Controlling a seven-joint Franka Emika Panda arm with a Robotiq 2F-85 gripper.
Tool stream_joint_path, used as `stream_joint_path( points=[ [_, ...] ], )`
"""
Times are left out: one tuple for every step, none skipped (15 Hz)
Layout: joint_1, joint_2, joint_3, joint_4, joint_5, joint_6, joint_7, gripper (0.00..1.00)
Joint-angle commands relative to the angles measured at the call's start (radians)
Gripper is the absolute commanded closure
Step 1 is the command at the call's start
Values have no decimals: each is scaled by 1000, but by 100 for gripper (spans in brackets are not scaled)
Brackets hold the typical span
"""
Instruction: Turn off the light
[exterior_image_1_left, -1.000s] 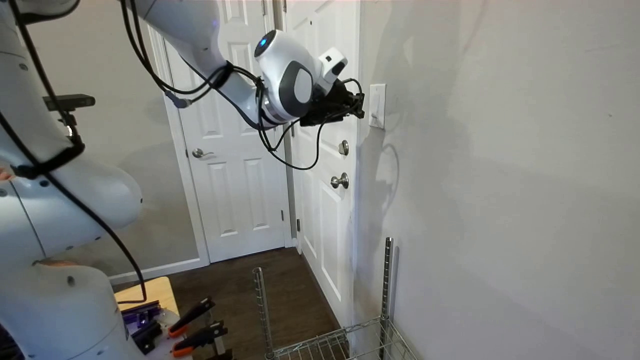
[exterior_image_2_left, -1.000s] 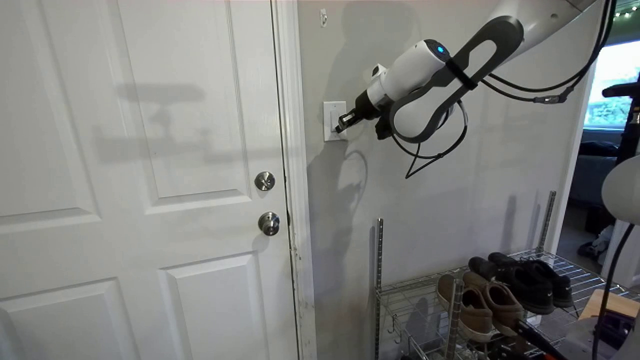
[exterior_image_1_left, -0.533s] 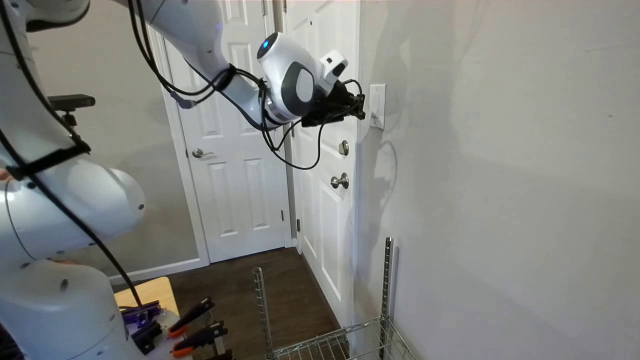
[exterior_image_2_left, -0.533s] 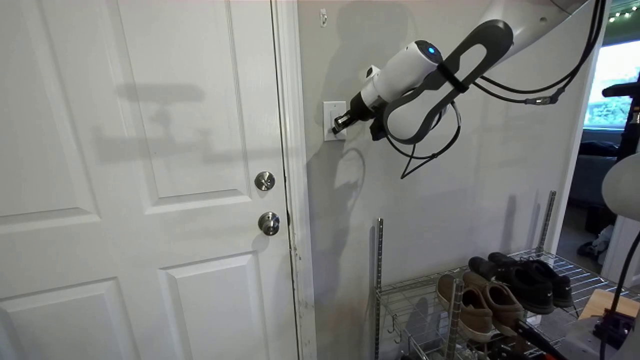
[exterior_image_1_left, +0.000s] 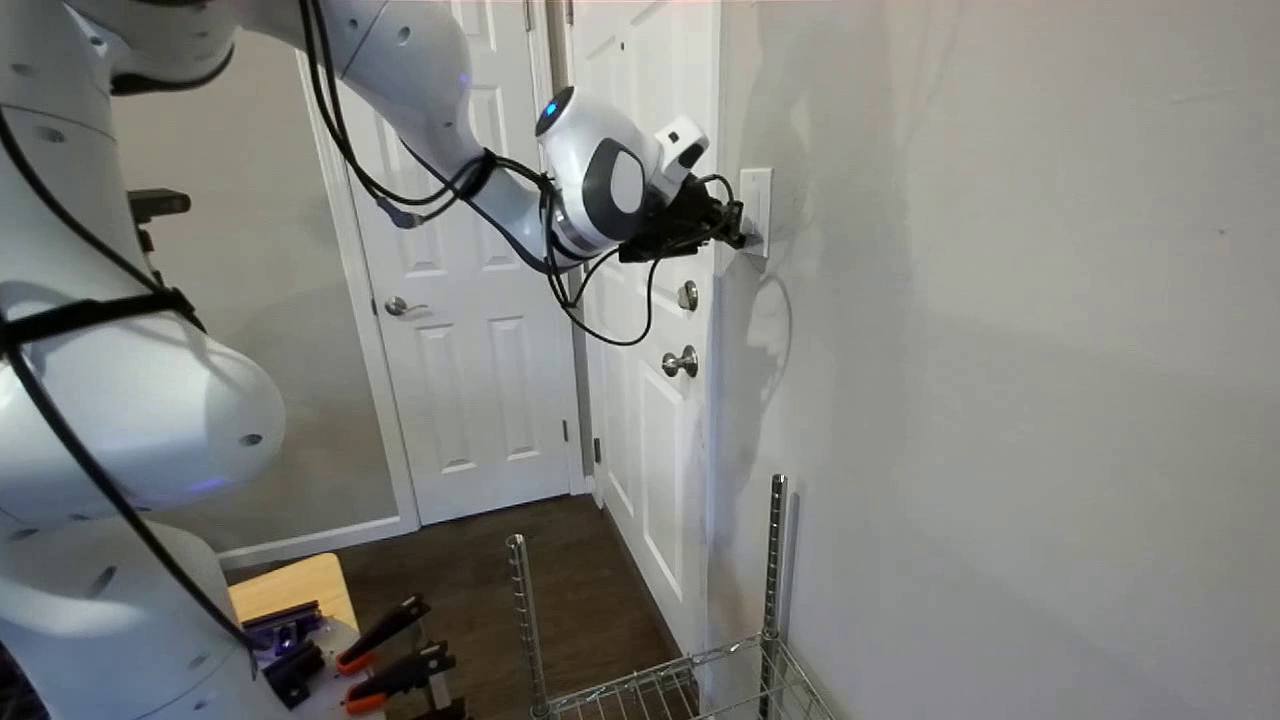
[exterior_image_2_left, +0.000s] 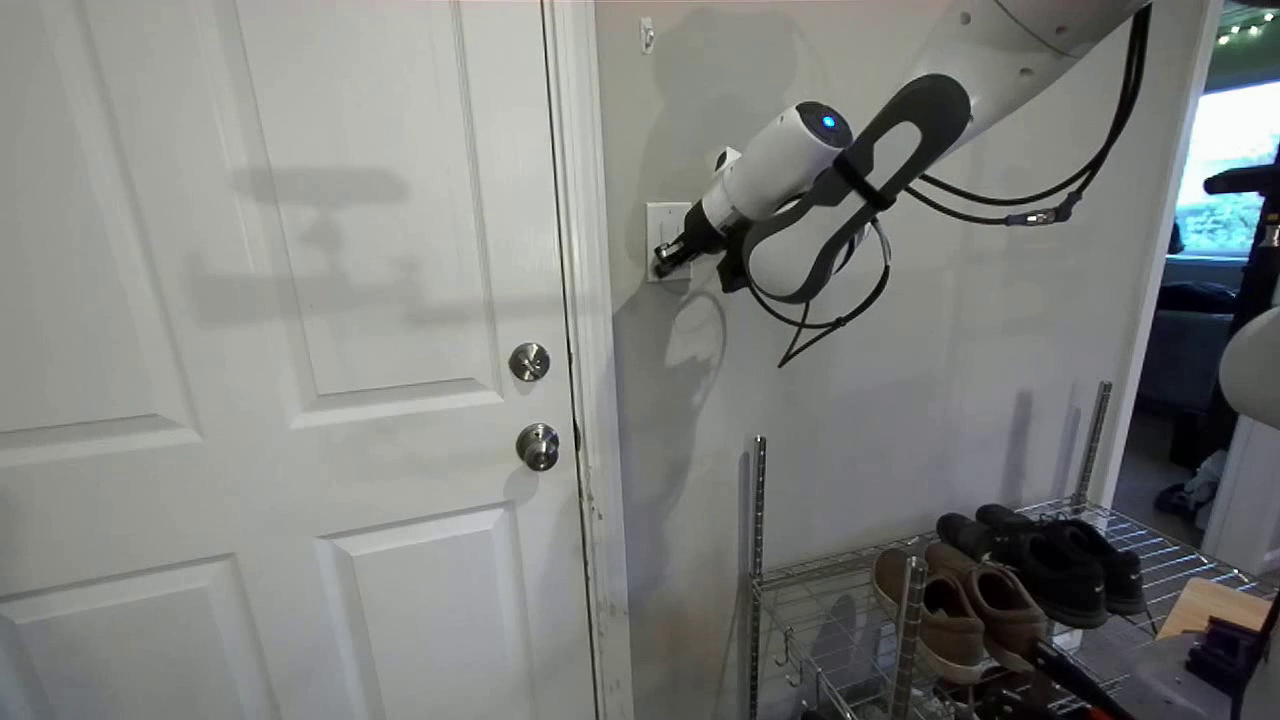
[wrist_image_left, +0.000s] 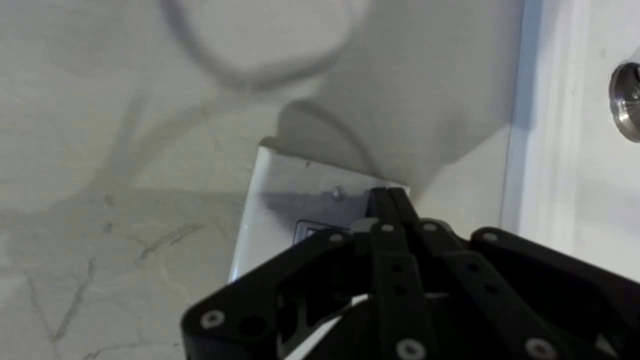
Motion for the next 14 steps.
stream_joint_path(
  points=[
    [-131, -41, 125, 59, 20, -27, 41, 96],
    [-129, -16, 132, 42, 15, -43, 38, 96],
    [-129, -9, 131, 26, 14, -41, 35, 96],
    [-110, 14, 113, 2, 9, -50, 25, 96],
    [-86, 7, 80, -9, 15, -41, 25, 96],
    [-53, 10, 38, -29, 17, -36, 24, 96],
    [-14, 1, -14, -45, 23, -31, 27, 96],
    [33, -5, -75, -66, 29, -30, 32, 96],
    [87, -14, -142, -90, 33, -39, 37, 96],
    [143, -18, -214, -124, 34, -64, 37, 96],
    [191, -23, -275, -156, 31, -82, 38, 96],
    [241, -8, -331, -191, 19, -113, 30, 96],
    [288, 9, -381, -223, 11, -137, 24, 96],
    [342, 31, -428, -252, 4, -164, 14, 96]
  ],
)
